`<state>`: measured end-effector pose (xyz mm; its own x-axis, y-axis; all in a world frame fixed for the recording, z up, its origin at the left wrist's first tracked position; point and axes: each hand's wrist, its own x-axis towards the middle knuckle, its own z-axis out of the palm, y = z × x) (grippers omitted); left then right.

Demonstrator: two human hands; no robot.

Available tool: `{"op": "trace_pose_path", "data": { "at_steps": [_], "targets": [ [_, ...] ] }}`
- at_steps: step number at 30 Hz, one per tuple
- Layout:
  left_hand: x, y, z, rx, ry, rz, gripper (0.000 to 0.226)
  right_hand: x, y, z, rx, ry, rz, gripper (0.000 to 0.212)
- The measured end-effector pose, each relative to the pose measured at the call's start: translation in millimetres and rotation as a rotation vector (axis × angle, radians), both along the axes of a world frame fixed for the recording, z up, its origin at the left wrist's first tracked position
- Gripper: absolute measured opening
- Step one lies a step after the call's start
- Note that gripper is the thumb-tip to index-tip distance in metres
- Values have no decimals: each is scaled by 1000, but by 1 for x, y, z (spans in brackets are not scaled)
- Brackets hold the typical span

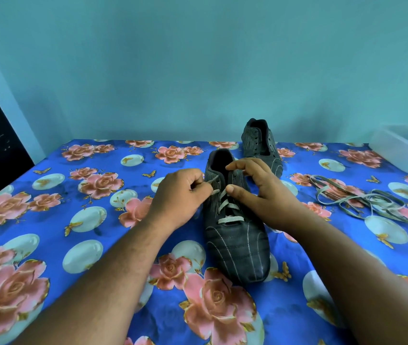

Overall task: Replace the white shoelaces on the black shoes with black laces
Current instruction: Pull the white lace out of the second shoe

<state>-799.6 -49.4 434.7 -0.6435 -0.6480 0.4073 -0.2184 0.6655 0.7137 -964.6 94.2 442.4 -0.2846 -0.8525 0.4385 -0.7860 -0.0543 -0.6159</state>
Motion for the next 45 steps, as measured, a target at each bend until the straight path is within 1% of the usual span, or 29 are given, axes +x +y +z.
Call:
{"op": "trace_pose_path", "data": {
  "at_steps": [3, 4, 5, 6, 8, 9, 10, 11, 12, 15, 18, 20, 23, 25, 28, 29, 32, 34, 36, 37, 39, 41, 43, 45],
  "targets": [
    [5, -7, 0, 114, -21, 65, 33, 1, 3, 3, 26, -17, -11, 40],
    [6, -7, 1, 138, -46, 77, 29, 2, 3, 5, 47, -25, -19, 44],
    [7, -8, 1, 112, -83, 101, 23, 2, 4, 7, 75, -42, -36, 52],
    [7, -8, 1, 35, -129, 145, 23, 2, 6, 9, 115, -70, -62, 61],
    [6, -4, 4, -109, -205, 227, 37, 0, 11, 14, 210, -122, -106, 78],
    [5, -1, 7, -114, -227, 235, 46, -3, 13, 16, 258, -138, -113, 83],
    [5, 1, 10, -78, -247, 223, 56, -4, 16, 18, 299, -153, -113, 84],
    [4, 4, 12, -31, -256, 200, 62, -6, 17, 19, 328, -171, -112, 83],
    [3, 8, 13, 0, -249, 176, 63, -6, 18, 19, 340, -194, -113, 81],
    [1, 8, 11, 52, -187, 137, 62, -2, 15, 18, 290, -254, -116, 76],
    [1, 3, 5, 128, -103, 105, 50, 1, 7, 9, 169, -252, -138, 63],
    [2, 0, 3, 151, -74, 86, 43, 3, 3, 5, 131, -226, -177, 55],
    [2, 0, 0, 106, -143, 101, 41, 3, 0, -1, 119, -60, -242, 55],
    [2, 1, 1, 87, -170, 112, 41, 1, 0, -2, 33, 45, -259, 54],
    [1, 3, 1, 21, -151, 100, 34, 3, -1, 2, -99, 201, -232, 39],
    [0, 2, 0, 4, -126, 66, 37, 4, -2, 2, -120, 251, -233, 35],
    [-2, 2, -4, -11, -40, -100, 49, 8, -5, 2, -159, 304, -248, 30],
    [-4, 2, -7, -30, -21, -145, 56, 8, -6, 3, -164, 300, -242, 26],
    [-5, 3, -9, -25, -21, -151, 63, 9, -6, 3, -134, 257, -220, 20],
    [-5, 3, -9, -29, -20, -148, 66, 9, -6, 3, -115, 206, -196, 16],
    [-6, 3, -10, -51, -17, -146, 69, 11, -6, 2, -68, 26, -103, 10],
    [-6, 2, -10, -54, -17, -149, 69, 12, -5, 4, -9, -172, 10, 14],
    [-6, 2, -10, -52, -13, -156, 69, 10, -4, 3, 22, -265, 65, 19],
    [-7, 2, -11, -45, -12, -162, 69, 9, -4, 3, 38, -317, 88, 19]
  ]
}}
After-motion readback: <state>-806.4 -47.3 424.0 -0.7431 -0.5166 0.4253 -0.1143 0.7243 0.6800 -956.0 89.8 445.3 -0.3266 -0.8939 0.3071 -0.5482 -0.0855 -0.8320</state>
